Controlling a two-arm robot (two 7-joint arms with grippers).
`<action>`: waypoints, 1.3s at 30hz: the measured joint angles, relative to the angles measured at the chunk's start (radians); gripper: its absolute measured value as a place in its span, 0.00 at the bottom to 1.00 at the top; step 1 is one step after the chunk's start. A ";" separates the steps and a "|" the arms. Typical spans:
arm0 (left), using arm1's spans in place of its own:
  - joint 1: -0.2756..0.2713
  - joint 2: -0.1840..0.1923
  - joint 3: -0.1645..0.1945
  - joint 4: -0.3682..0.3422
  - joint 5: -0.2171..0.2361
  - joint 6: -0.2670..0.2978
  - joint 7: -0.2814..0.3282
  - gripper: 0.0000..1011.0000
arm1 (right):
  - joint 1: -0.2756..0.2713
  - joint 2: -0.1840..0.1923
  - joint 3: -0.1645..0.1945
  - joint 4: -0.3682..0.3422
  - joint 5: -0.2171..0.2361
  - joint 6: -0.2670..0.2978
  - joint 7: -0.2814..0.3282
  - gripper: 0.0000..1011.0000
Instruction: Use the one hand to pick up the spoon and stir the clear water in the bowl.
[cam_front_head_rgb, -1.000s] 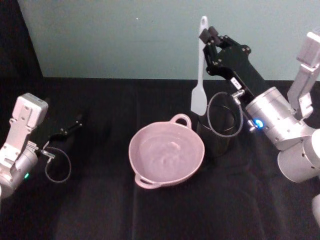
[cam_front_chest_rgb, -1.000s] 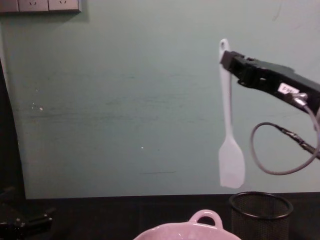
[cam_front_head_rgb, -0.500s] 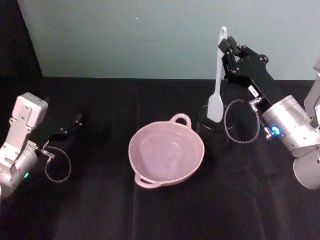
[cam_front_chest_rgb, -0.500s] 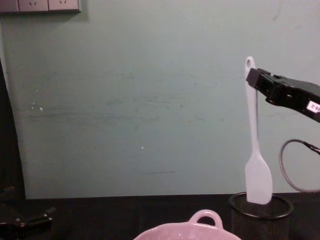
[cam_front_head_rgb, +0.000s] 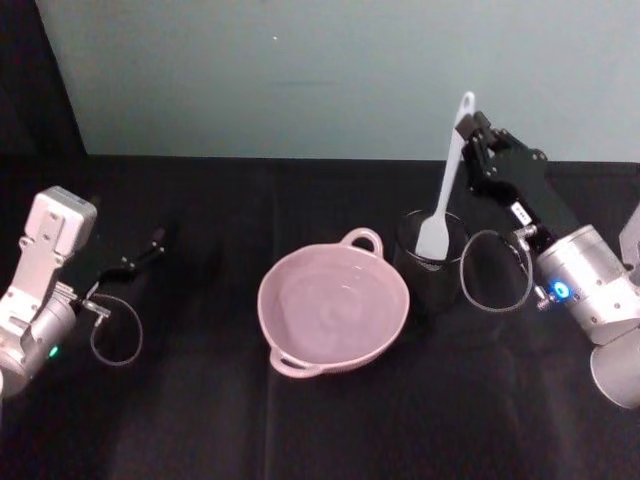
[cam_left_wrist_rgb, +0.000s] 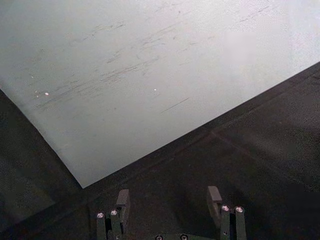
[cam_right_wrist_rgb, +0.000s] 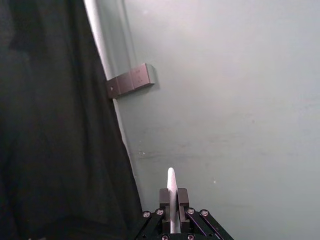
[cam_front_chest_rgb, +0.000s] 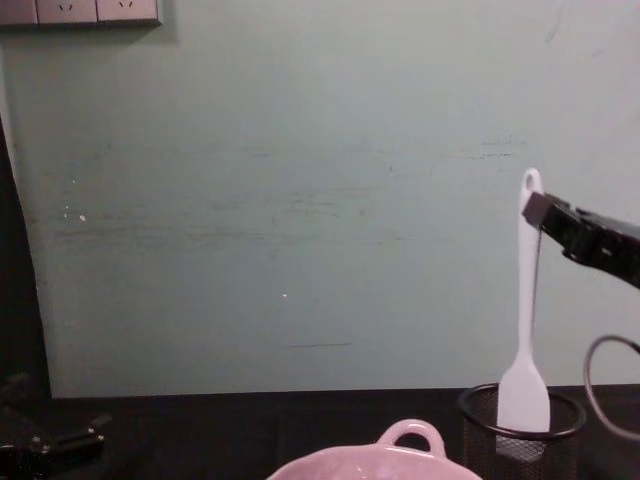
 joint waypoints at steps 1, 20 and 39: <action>0.000 0.000 0.000 0.000 0.000 0.000 0.000 1.00 | -0.001 -0.002 0.002 0.007 0.009 0.000 0.003 0.10; 0.000 0.000 0.000 0.000 0.000 0.000 0.000 1.00 | -0.012 -0.025 0.023 0.114 0.156 0.002 0.054 0.10; 0.000 0.000 0.000 0.000 0.000 0.000 0.000 1.00 | 0.008 -0.031 -0.002 0.168 0.171 0.006 0.055 0.10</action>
